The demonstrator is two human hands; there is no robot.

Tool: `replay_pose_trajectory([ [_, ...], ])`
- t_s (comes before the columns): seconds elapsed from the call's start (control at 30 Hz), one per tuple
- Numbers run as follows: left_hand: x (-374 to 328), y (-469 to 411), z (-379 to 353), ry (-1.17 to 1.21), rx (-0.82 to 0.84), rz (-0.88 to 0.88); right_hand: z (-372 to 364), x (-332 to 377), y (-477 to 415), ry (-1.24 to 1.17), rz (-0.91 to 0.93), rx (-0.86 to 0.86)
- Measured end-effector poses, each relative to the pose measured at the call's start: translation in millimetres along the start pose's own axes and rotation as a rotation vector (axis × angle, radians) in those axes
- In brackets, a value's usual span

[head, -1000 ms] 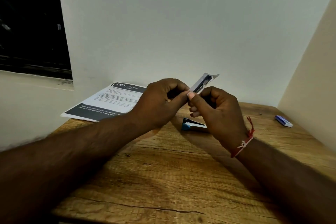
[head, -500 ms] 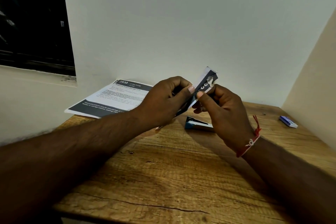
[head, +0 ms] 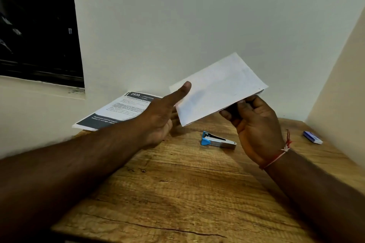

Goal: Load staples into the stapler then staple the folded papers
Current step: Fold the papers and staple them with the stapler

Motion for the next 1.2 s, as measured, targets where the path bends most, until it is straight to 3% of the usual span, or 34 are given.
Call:
replay_pose_trajectory([
  [0.07, 1, 0, -10, 0.138, 0.112, 0.011, 2, -3, -1, -0.021, -0.023, -0.007],
  [0.13, -2, 0, -13, 0.123, 0.148, -0.042, 5, -5, -2, -0.004, -0.045, -0.022],
  [0.37, -13, 3, 4, -0.159, -0.007, -0.193, 4, -16, 0, -0.187, -0.216, 0.008],
  [0.6, -17, 5, 3, -0.352, -0.011, -0.247, 19, -15, 0, 0.193, -0.130, -0.112],
  [1.1, -13, -8, 12, -0.370, -0.048, -0.240, 36, -23, -5, 0.191, -0.193, -0.185],
  [1.2, -16, -11, 19, -0.378, -0.063, -0.258, 36, -27, -10, 0.189, -0.235, -0.119],
])
Point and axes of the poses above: each hand's wrist, its own y-axis away from the middle knuckle, its own z-axis out of the back of the hand, x = y × z, the point moved 9 cm from there along -y, towards the middle knuckle, and after that the axes turned 1 degree about x, right-handed, at the moved point
